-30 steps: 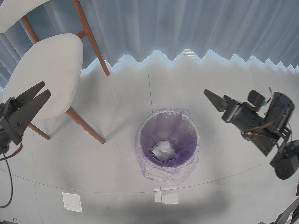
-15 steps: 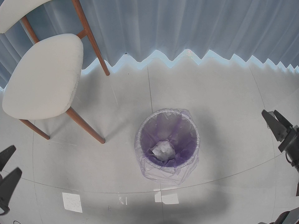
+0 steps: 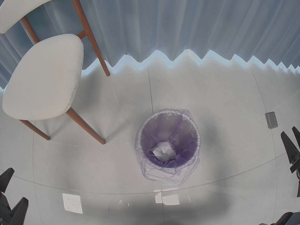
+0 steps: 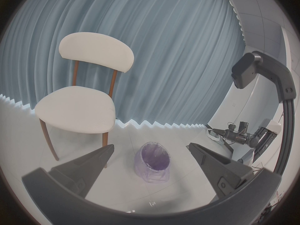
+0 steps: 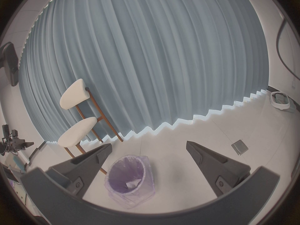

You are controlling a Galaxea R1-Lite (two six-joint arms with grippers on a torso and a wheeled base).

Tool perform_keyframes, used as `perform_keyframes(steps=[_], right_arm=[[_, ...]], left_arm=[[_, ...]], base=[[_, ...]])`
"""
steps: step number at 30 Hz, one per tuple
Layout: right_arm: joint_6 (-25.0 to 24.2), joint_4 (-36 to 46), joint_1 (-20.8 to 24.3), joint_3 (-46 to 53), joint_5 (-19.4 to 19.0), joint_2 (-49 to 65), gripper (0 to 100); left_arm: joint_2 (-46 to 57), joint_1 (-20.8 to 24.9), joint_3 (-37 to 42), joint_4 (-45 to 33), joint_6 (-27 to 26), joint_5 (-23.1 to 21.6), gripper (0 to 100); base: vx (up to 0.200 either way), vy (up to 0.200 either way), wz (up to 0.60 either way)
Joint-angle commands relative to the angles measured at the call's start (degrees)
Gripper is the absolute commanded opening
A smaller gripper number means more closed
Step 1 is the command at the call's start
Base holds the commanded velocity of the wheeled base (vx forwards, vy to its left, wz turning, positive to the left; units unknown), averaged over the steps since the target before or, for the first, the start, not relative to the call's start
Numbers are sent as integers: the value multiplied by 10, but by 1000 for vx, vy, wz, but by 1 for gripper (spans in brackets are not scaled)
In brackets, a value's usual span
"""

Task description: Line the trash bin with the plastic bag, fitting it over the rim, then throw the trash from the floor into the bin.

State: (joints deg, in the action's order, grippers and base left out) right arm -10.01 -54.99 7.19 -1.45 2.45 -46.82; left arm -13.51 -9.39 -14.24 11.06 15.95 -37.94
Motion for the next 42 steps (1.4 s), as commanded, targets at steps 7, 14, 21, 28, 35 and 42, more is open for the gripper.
perform_keyframes(steps=[7,14,21,28,35,42], right_arm=[[78,326,-6,15,-49,259,100],[97,556,-7,13,-40,410,100],[91,550,-67,14,-25,416,100],[91,550,-98,15,-11,423,100],[106,550,-56,14,-45,445,100],[101,549,-69,15,-44,468,100]], left_arm=[[81,-12,142,-14,-161,23,100],[81,-12,142,-105,-267,82,100],[81,-12,142,-105,-254,145,100],[81,-12,142,-105,-156,260,100],[81,-11,142,-108,-216,221,100],[81,-8,142,-108,-268,146,100]], base=[[0,0,0],[0,0,0],[0,0,0],[0,0,0],[0,0,0],[0,0,0]])
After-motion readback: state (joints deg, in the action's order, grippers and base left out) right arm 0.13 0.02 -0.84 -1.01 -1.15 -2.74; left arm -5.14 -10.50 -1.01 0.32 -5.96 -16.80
